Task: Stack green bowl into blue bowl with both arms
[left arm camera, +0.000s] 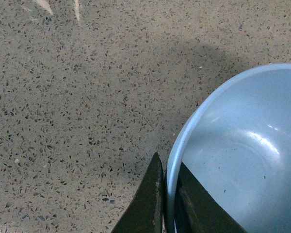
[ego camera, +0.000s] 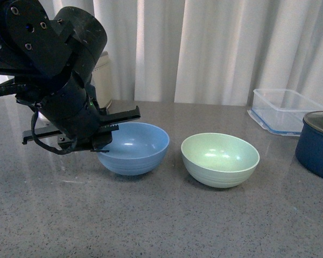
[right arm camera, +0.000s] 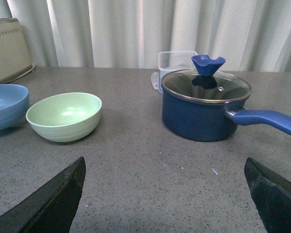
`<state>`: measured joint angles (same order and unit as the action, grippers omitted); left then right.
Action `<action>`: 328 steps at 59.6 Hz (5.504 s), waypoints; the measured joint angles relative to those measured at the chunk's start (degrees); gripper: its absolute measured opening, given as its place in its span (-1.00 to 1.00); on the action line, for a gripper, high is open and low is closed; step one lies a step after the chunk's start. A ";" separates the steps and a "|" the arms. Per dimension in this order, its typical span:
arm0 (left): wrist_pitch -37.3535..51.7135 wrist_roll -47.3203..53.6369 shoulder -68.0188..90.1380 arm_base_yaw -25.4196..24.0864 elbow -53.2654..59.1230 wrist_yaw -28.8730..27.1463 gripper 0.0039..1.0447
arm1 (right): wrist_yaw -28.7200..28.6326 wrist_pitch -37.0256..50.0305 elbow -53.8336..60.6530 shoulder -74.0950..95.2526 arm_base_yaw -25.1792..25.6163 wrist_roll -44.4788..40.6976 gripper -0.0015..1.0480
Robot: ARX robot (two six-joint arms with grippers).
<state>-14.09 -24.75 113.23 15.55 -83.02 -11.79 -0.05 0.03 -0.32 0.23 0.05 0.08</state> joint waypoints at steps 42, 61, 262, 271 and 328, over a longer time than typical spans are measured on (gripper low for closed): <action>0.15 -0.17 2.80 1.11 -1.53 -0.09 -0.84 | 0.00 0.00 0.00 0.00 0.00 -0.02 0.81; 2.62 0.76 0.90 0.66 1.84 -0.44 0.13 | 0.00 0.00 0.00 0.00 0.00 0.00 0.81; 14.12 24.46 -113.11 -15.41 81.81 11.80 0.26 | -1.31 -34.34 -17.94 28.57 -3.06 2.80 0.81; 14.12 24.48 -113.09 -15.41 81.81 11.74 0.81 | -0.44 -32.04 -29.24 48.76 -8.76 6.43 0.81; 14.12 24.50 -113.09 -15.41 81.81 11.76 0.87 | -4.50 -26.25 -77.99 105.04 -9.46 8.90 0.81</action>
<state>0.03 -0.25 0.14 0.14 -1.21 -0.03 -4.56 -26.22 -78.30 105.27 -9.41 8.97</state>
